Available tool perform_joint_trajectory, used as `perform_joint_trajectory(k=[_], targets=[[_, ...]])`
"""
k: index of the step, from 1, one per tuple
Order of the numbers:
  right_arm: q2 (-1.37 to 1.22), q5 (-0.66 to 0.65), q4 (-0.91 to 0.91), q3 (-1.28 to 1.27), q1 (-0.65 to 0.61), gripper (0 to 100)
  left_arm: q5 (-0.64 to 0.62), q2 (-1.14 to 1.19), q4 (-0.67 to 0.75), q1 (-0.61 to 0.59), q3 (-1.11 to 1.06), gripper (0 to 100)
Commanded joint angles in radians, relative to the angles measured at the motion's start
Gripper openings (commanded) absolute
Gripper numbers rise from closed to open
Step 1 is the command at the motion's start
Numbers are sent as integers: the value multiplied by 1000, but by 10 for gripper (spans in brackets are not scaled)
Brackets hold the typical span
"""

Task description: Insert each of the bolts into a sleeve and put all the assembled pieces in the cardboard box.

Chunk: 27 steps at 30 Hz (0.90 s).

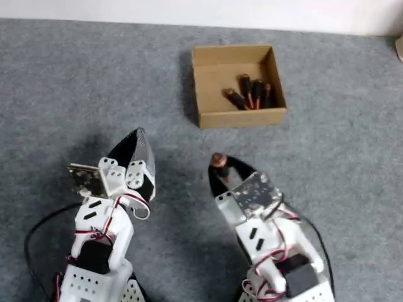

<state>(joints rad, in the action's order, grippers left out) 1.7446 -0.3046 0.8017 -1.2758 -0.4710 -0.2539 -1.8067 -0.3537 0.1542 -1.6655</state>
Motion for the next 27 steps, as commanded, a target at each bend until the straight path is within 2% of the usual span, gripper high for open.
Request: perform_joint_trajectory(k=[1, 5, 10, 18, 27], targets=[[-269, -51, -1, 245, 54, 5, 150, -5, -66, -8, 22, 9], [-750, -61, -50, 549, 148, 5, 244, -5, -126, -2, 38, 11], [-1328, -63, -36, 1050, 252, 5, 249, -5, -129, -1, 30, 11], [-2173, -58, 255, 1865, 337, 5, 250, -5, -129, -1, 30, 11], [-2770, -58, 544, 2658, 358, 5, 252, -5, -129, 1, 30, 11]])
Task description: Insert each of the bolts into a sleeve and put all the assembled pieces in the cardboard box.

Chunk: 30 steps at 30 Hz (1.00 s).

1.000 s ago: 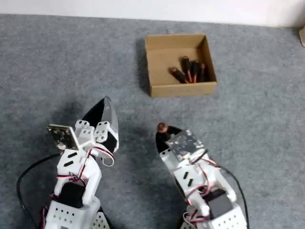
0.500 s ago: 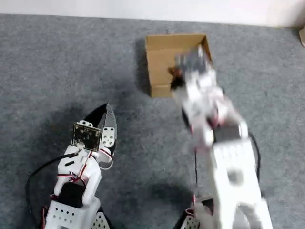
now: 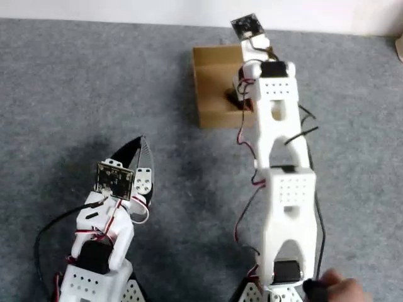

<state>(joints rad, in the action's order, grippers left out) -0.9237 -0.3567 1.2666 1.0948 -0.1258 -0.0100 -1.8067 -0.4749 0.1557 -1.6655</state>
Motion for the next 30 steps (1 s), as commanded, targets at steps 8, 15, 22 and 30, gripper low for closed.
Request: perform_joint_trajectory(k=[8, 15, 22, 30], targets=[[-303, -5, 226, 713, 15, 10, 8, -5, -8, 2, 30, 11], [-292, -5, 232, 679, 13, 42, 8, -5, -8, 15, 31, 11], [-232, -3, 268, 677, 15, 312, 8, -8, -8, 15, 31, 11], [-68, 6, 412, 677, 10, 310, 8, -10, -5, 13, 31, 11]])
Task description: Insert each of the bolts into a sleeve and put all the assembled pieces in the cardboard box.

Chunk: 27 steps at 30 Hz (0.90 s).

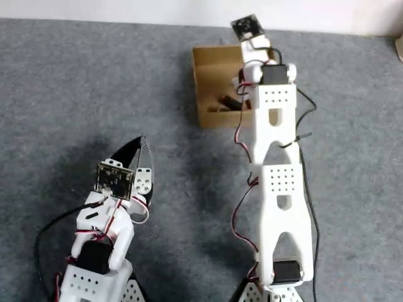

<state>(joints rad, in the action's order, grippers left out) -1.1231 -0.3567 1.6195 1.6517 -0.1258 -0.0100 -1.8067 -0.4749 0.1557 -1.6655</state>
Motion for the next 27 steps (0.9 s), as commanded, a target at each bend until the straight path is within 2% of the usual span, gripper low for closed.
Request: perform_joint_trajectory(k=[1, 6, 10, 18, 22, 27], targets=[[157, 26, 81, 120, 10, 310, 8, -10, -5, 8, 31, 11], [300, 91, 145, 120, 1, 310, 17, -10, -5, 10, 30, 11], [397, 117, 148, 116, 2, 310, 84, -8, -5, 15, 28, 11], [674, 215, 150, 82, 19, 310, 87, -5, 23, 15, -5, 11], [958, 216, 150, -193, 21, 310, 87, -8, -17, 15, -2, 11], [1448, 216, 145, -736, 15, 310, 89, -13, -147, 5, 36, 11]])
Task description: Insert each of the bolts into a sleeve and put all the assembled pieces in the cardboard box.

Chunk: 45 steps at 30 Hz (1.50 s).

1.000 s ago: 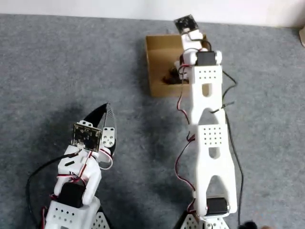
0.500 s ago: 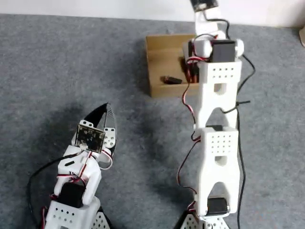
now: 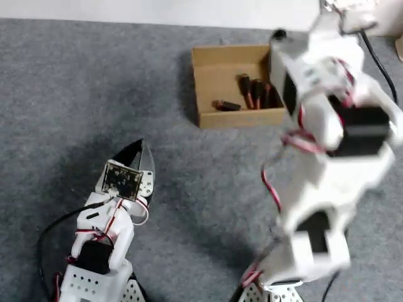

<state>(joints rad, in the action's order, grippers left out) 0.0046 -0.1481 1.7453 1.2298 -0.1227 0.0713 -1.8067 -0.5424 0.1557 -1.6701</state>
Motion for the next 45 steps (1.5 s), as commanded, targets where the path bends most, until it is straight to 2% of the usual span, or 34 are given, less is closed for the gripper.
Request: perform_joint_trajectory(k=[1, 5, 10, 13, 17, 21, 24, 28, 33, 40, 42, 45], targets=[[418, 8, 16, -424, 12, 310, 15, -13, -126, 8, 50, 10], [779, 6, -24, -858, 12, 310, 163, -13, -362, 7, 71, 7], [1225, 6, -174, -1414, 12, 310, 299, -13, -669, 5, 104, 7], [1520, 6, -295, -1728, 15, 310, 310, -13, -746, 5, 122, 7], [1860, 6, -375, -2064, 16, 310, 307, -13, -763, -22, 127, 7], [1779, 6, -321, -2137, 62, 310, 307, -13, -763, -131, 127, 7], [1785, 8, -366, -2141, 120, 310, 307, -13, -763, -214, 125, 7], [1827, 8, -412, -2273, 125, 310, 307, -13, -769, -274, 119, 7], [1831, 8, -519, -2574, 171, 310, 307, -13, -764, -311, 58, 9], [1831, 8, -773, -2970, 265, 310, 307, -13, -764, -309, -25, 10], [1831, 8, -786, -3062, 274, 310, 307, -12, -770, -309, -25, 7], [1827, 8, -745, -3042, 282, 310, 307, -8, -770, -309, -25, 7]])
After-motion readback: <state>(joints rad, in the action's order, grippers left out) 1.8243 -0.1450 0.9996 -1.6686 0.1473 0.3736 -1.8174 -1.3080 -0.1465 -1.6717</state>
